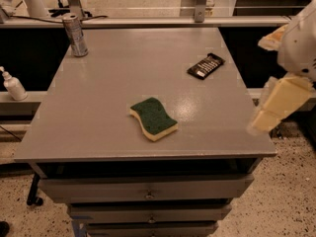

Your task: Move sponge near redbull can

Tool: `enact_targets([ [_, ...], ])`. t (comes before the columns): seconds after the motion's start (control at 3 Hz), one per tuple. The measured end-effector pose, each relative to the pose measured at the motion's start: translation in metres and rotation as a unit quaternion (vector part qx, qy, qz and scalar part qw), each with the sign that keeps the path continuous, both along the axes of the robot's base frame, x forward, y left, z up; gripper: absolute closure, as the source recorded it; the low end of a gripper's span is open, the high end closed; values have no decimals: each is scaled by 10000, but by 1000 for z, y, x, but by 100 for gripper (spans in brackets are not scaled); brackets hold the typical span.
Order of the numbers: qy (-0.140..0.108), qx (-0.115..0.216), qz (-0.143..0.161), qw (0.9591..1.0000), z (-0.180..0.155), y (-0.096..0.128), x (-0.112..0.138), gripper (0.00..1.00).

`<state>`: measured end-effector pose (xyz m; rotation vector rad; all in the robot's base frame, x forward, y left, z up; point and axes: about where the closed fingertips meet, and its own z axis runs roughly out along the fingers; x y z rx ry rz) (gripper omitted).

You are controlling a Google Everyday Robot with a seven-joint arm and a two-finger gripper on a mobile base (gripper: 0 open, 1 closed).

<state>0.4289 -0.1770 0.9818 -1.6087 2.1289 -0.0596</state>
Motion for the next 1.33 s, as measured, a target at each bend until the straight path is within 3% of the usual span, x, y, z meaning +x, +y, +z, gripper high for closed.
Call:
enact_targets([
  [0.33,155,684,29,9975,-30,51,-4,0],
  [1.0,646,1767,-24,9821,-84,153,7,0],
  [1.33,804,2029,-59,9759,-108,192,15,0],
])
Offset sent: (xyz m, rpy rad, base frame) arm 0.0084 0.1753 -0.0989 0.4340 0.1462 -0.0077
